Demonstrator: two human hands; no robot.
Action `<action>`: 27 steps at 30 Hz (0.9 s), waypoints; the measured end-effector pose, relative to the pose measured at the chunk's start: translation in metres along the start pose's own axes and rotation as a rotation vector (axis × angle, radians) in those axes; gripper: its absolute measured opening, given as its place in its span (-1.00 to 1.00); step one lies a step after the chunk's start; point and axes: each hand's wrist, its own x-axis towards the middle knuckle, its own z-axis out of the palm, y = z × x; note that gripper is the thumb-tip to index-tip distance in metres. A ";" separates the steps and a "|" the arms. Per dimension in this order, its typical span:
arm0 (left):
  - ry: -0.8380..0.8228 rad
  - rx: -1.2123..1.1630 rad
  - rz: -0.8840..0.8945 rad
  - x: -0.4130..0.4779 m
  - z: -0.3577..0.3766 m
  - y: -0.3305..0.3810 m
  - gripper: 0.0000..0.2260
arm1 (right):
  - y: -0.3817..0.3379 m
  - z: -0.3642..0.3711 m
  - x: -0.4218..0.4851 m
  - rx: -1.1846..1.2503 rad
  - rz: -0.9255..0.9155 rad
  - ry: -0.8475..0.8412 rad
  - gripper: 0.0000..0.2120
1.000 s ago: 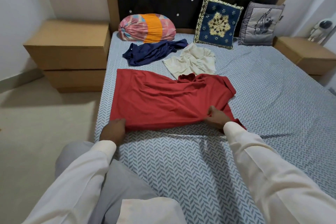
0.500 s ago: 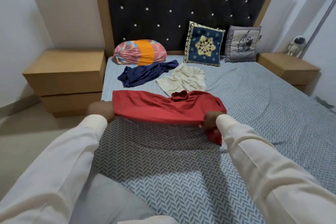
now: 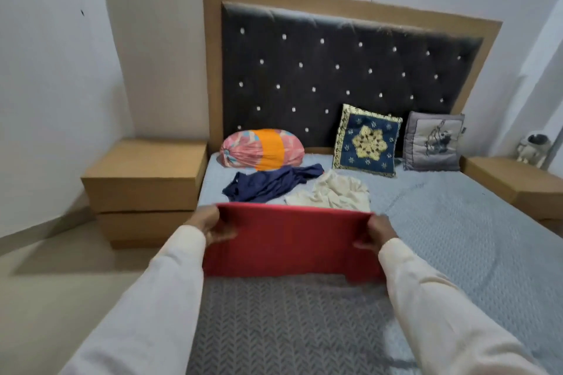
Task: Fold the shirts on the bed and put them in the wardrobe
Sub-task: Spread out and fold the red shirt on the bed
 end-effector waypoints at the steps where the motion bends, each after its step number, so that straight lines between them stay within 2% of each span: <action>1: 0.037 -0.081 0.151 0.008 0.012 0.043 -0.77 | -0.038 0.006 0.003 0.230 -0.058 0.005 -0.59; 3: 0.107 -0.170 0.404 0.022 0.020 0.130 -0.69 | -0.119 0.013 -0.016 0.439 -0.323 0.086 -0.52; 5: 0.143 -0.197 0.550 0.070 0.006 0.197 -0.48 | -0.177 0.006 -0.022 0.484 -0.530 0.116 -0.45; 6: 0.145 -0.168 0.601 0.092 -0.001 0.224 -0.39 | -0.196 0.000 -0.020 0.439 -0.630 0.190 -0.44; 8: 0.171 -0.092 0.711 0.074 -0.004 0.248 -0.33 | -0.215 -0.014 -0.023 0.193 -0.751 0.370 -0.47; 10: 0.315 0.074 0.821 0.016 0.007 0.238 -0.37 | -0.221 -0.021 -0.038 -0.041 -0.784 0.485 -0.62; 12: 0.498 0.259 0.883 0.003 0.006 0.209 -0.46 | -0.210 -0.024 -0.042 -0.213 -0.828 0.519 -0.65; 15: 0.615 0.564 0.848 0.011 -0.011 0.149 -0.60 | -0.169 -0.030 -0.035 -0.433 -0.749 0.434 -0.62; 19: 0.655 1.117 0.680 0.018 -0.039 0.059 -0.71 | -0.105 -0.035 -0.039 -0.641 -0.526 0.349 -0.66; 21: 0.574 1.339 0.546 0.016 -0.051 0.020 -0.71 | -0.074 -0.032 -0.044 -0.790 -0.441 0.277 -0.73; 23: 0.458 1.448 0.404 0.013 -0.061 -0.019 -0.70 | -0.044 -0.030 -0.049 -0.941 -0.381 0.181 -0.73; 27: 0.091 1.452 0.306 0.002 -0.071 -0.093 -0.66 | 0.002 -0.029 -0.059 -1.114 -0.302 -0.054 -0.66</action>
